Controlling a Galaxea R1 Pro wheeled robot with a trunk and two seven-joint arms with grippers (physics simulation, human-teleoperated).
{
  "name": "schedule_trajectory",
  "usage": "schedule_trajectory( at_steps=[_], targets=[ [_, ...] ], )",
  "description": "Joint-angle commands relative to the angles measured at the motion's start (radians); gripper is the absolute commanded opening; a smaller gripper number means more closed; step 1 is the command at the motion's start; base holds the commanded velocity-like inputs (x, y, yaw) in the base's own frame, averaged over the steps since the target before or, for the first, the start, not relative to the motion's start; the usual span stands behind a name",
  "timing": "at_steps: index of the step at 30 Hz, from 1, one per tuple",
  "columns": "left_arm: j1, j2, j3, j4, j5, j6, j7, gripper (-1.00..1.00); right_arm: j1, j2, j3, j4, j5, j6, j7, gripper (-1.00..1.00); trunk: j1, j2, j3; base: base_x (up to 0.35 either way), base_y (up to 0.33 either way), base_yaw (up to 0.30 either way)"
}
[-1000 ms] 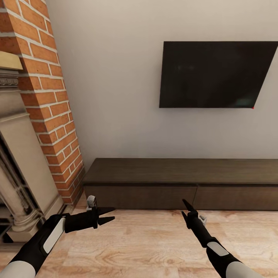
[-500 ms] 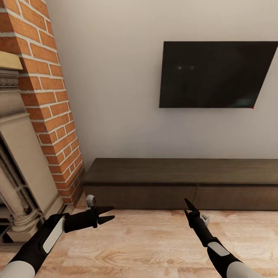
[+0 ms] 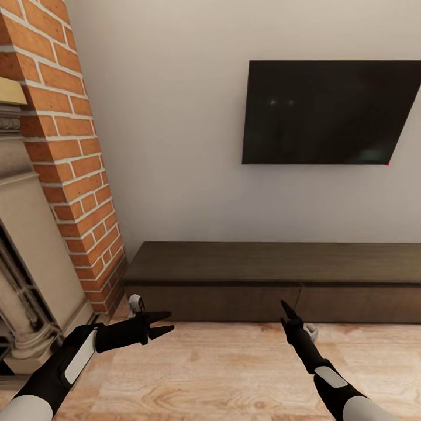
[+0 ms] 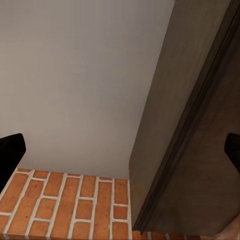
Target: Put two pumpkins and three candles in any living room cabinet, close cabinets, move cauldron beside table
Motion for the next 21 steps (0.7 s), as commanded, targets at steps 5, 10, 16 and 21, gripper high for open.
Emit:
schedule_trajectory(
  at_steps=[5, 10, 16, 21],
  targets=[
    [-0.001, 0.000, -0.003, -0.003, 0.004, 0.007, -0.005, 1.00, -0.001, 0.002, -0.005, 0.004, -0.001, -0.006, -0.006, 1.00, 0.000, 0.000, -0.001, 0.080, 0.020, 0.000],
    [-0.001, -0.001, -0.009, -0.010, 0.005, 0.007, -0.008, 1.00, -0.001, 0.003, -0.006, 0.013, -0.002, -0.093, -0.097, 1.00, 0.000, 0.000, -0.001, 0.022, 0.006, 0.000],
    [-0.001, 0.001, -0.015, -0.023, -0.003, 0.007, -0.152, 1.00, -0.001, 0.000, -0.031, 0.006, -0.032, -0.052, -0.086, 1.00, 0.000, 0.000, -0.001, 0.002, 0.000, 0.000],
    [-0.001, 0.001, -0.018, -0.019, -0.008, 0.007, -0.204, 1.00, -0.001, 0.001, -0.054, 0.006, -0.057, 0.024, -0.006, 1.00, 0.000, 0.000, -0.001, 0.000, 0.000, 0.000]
  ],
)
